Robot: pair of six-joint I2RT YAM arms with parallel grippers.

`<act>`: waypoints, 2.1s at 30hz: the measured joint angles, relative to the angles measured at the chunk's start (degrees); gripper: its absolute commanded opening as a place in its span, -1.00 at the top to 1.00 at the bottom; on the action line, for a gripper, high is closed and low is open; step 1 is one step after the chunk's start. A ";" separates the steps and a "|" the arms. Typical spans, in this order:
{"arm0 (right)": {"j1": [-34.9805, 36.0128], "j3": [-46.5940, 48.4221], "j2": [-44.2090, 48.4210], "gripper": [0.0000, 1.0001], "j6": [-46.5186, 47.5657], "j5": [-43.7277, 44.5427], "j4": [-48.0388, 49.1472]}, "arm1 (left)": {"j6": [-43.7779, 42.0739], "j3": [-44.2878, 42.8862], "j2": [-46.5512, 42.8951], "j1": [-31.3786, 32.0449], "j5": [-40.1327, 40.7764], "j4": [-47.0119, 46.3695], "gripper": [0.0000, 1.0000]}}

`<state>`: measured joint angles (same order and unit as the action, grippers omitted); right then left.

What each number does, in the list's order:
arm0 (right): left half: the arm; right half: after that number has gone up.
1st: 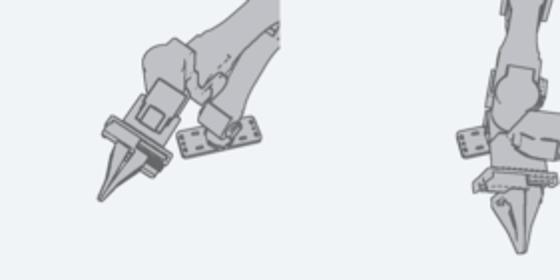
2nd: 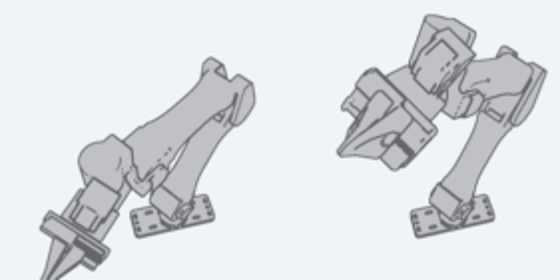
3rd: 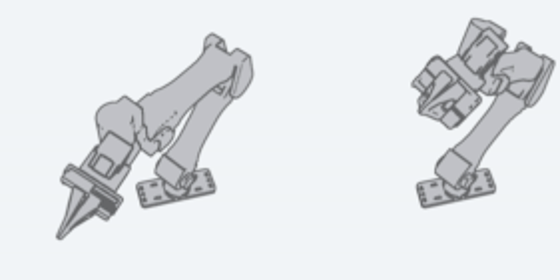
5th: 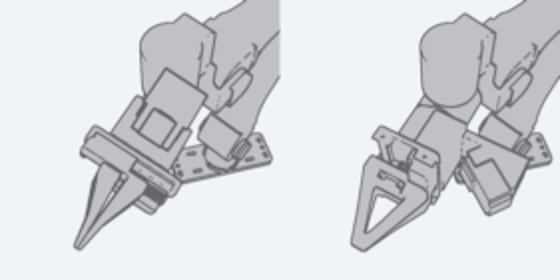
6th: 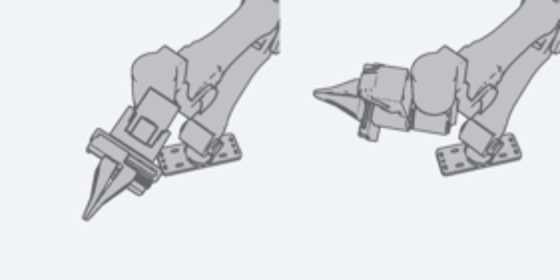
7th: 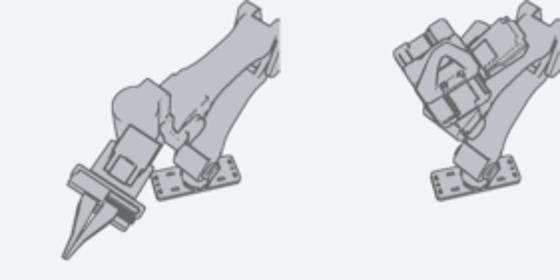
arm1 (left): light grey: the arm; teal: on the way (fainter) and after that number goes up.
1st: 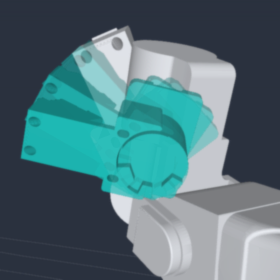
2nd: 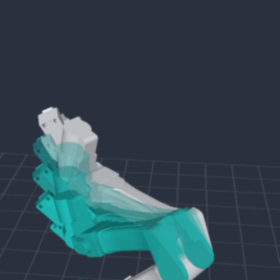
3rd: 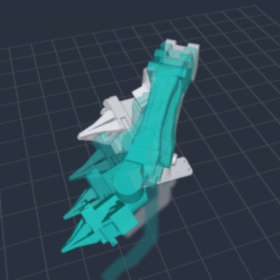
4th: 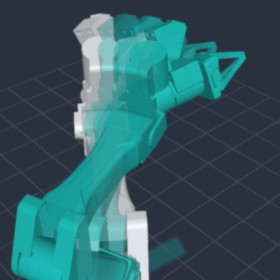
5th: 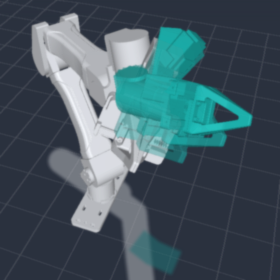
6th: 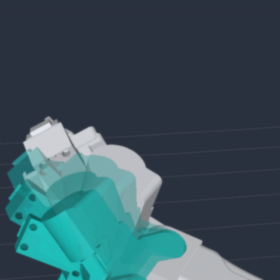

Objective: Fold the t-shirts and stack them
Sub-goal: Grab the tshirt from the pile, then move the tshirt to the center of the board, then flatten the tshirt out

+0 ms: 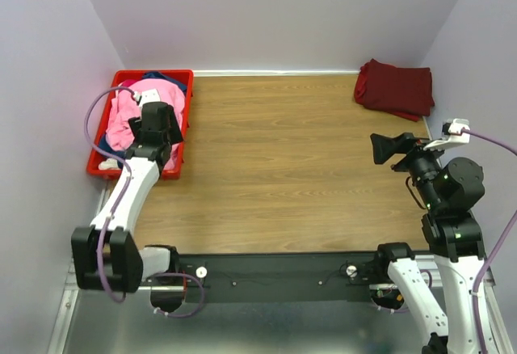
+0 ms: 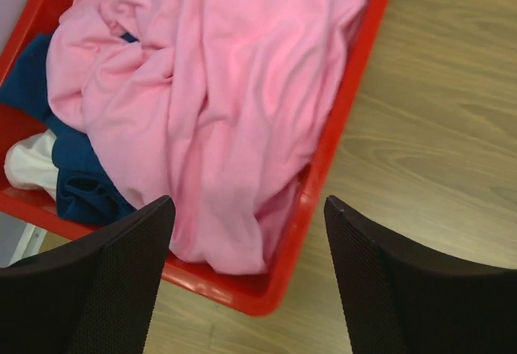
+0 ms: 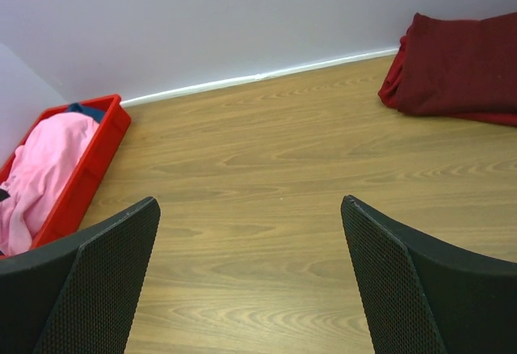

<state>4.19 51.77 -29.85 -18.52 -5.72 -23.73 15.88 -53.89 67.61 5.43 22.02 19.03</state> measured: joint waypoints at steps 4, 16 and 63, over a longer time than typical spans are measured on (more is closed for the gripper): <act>0.00 -0.74 0.83 -1.00 -0.11 -0.15 0.00 | 0.20 -0.11 8.04 -3.43 0.09 -2.71 -0.25; 0.00 -1.05 2.64 -1.00 0.09 -0.13 0.02 | 1.14 -1.97 18.97 -4.57 -0.04 -5.68 1.00; 0.00 -2.49 -8.57 -1.00 -1.79 -2.73 -1.84 | 10.40 6.62 -7.74 39.80 -7.67 -8.74 -0.75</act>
<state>4.19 49.28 -38.41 -20.32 -8.45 -25.56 26.28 -47.27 59.88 45.23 14.35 10.28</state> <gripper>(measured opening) 0.997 0.886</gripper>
